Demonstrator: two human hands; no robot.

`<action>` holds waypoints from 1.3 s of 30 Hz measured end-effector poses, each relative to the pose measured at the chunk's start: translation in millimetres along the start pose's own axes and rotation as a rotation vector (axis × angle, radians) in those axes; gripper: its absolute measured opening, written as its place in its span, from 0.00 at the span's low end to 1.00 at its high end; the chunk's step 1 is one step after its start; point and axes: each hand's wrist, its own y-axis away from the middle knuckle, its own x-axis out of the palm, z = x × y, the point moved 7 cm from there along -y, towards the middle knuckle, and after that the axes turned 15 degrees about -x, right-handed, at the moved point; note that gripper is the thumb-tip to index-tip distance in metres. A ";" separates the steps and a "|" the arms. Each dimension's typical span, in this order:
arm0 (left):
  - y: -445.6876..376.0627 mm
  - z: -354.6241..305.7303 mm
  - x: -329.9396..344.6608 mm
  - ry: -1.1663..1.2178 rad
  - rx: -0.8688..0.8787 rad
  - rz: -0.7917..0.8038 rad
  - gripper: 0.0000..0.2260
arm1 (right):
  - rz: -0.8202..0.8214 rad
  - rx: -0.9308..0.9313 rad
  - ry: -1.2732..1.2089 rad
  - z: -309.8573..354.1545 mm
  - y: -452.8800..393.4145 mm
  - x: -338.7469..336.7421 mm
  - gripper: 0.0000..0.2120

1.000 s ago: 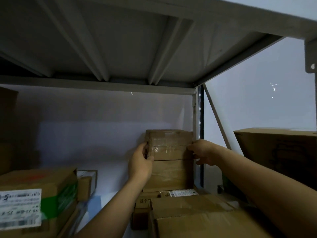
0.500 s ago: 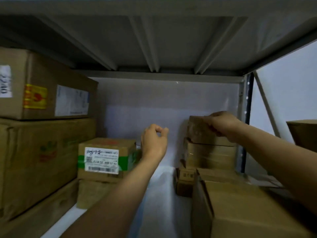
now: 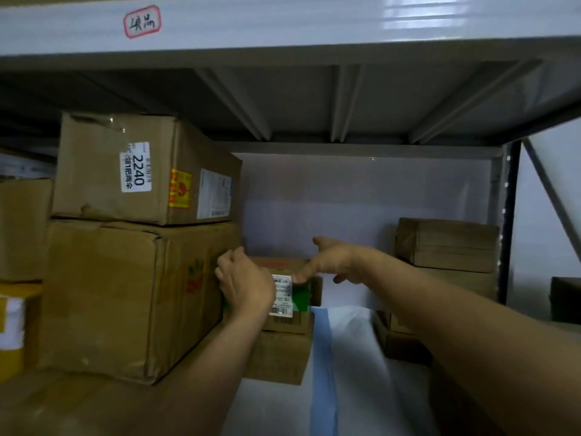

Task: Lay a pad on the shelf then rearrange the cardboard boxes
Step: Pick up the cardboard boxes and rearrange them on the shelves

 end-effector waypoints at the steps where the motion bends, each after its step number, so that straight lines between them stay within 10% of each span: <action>1: 0.4 -0.1 0.2 -0.023 0.019 0.005 0.21 | -0.007 -0.001 -0.007 -0.8 -3.5 6.3 0.51; 22: 2.7 16.7 -7.3 -0.050 0.163 0.183 0.24 | -0.035 0.013 -0.153 -32.4 -24.7 35.9 0.53; 33: 10.2 19.3 -8.9 0.183 0.007 0.242 0.27 | -0.286 -0.014 -0.228 -17.0 0.2 -17.2 0.26; 39: 36.3 -3.8 10.8 0.538 -0.007 0.524 0.13 | -0.389 0.055 -0.274 -14.7 33.7 -70.1 0.26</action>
